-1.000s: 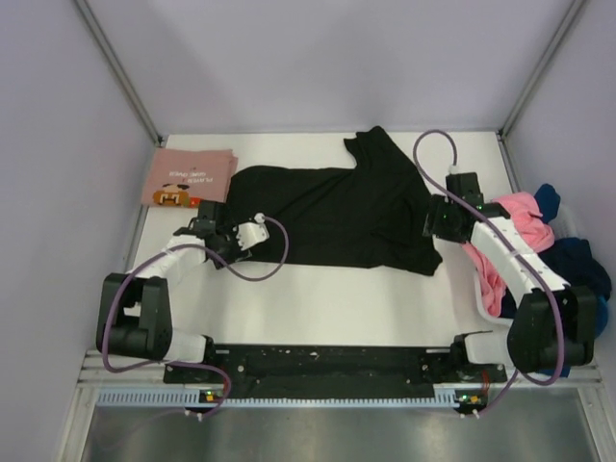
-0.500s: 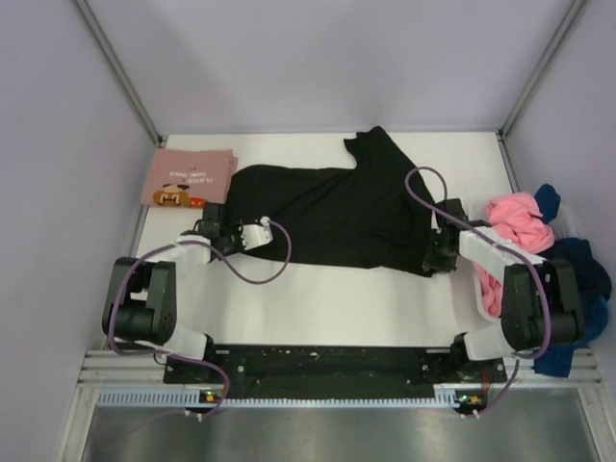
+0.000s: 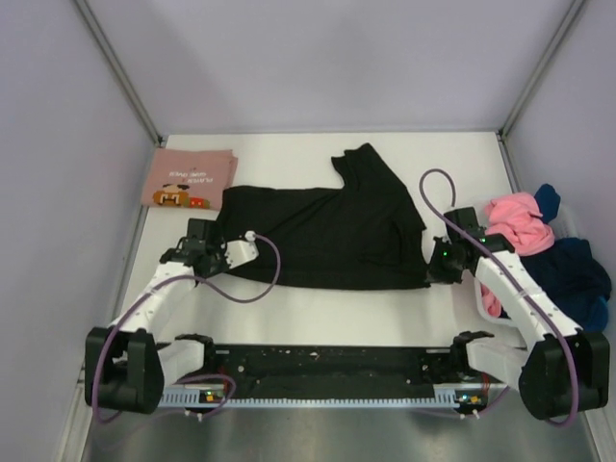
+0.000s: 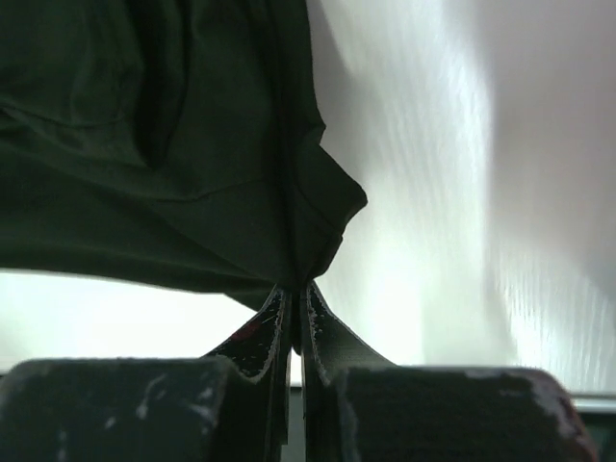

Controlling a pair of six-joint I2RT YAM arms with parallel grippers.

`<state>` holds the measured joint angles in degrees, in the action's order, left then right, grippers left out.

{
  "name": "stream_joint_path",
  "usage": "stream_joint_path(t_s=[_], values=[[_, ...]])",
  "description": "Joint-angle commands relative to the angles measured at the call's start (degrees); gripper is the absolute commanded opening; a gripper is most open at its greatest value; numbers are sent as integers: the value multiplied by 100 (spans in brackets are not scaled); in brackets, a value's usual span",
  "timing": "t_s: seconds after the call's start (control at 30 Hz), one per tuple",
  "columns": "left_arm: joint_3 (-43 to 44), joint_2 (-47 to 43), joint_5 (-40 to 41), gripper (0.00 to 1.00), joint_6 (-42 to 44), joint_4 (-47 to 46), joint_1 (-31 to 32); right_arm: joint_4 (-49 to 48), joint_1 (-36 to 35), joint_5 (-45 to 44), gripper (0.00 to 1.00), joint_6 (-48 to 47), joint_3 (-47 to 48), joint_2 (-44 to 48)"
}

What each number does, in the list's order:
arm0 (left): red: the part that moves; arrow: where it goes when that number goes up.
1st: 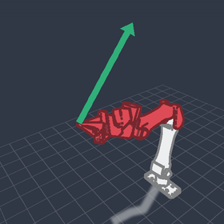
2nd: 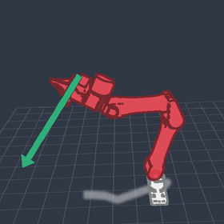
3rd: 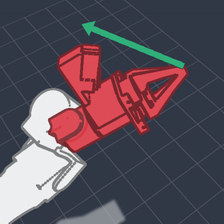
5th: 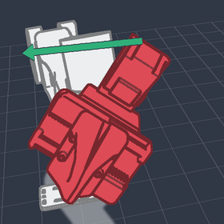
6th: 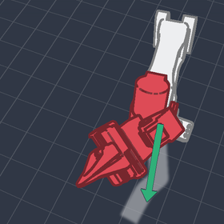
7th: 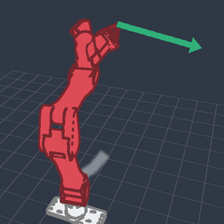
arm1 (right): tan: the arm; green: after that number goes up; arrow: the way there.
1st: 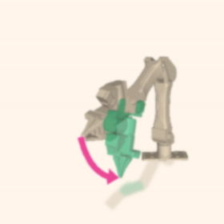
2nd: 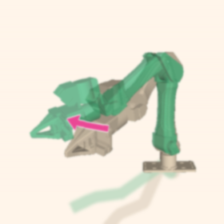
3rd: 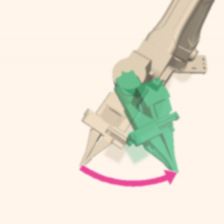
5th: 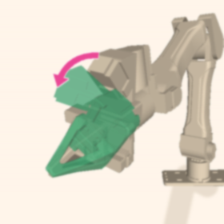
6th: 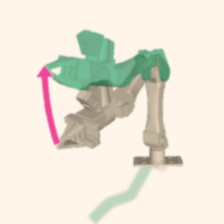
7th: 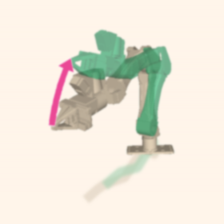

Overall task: Fold and stack the t-shirts
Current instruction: Fold the flattened tshirt in 1/3 of the way

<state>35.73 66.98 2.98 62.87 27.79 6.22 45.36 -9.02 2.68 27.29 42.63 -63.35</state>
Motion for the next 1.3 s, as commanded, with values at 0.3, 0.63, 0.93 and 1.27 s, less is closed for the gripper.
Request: stream_joint_path(t_s=[0.3, 0.63, 0.93, 1.27], values=[[-65, -888, 1027, 0, -293, 2679, -68, 2090, -1602, 524, 0, 830, -334, 411], [283, -441, 1513, 59, -485, 2362, 10, 2555, -1770, 102, 50, 1226, -107, 1105], [2886, 121, -1480, 48, -2198, 2321, 2574, 399, -1761, 749, 21, 1603, -112, 1405], [3379, 2132, -2768, 43, -3238, -492, 5230, -1618, -576, 1280, 0, 1754, -1818, 868]])
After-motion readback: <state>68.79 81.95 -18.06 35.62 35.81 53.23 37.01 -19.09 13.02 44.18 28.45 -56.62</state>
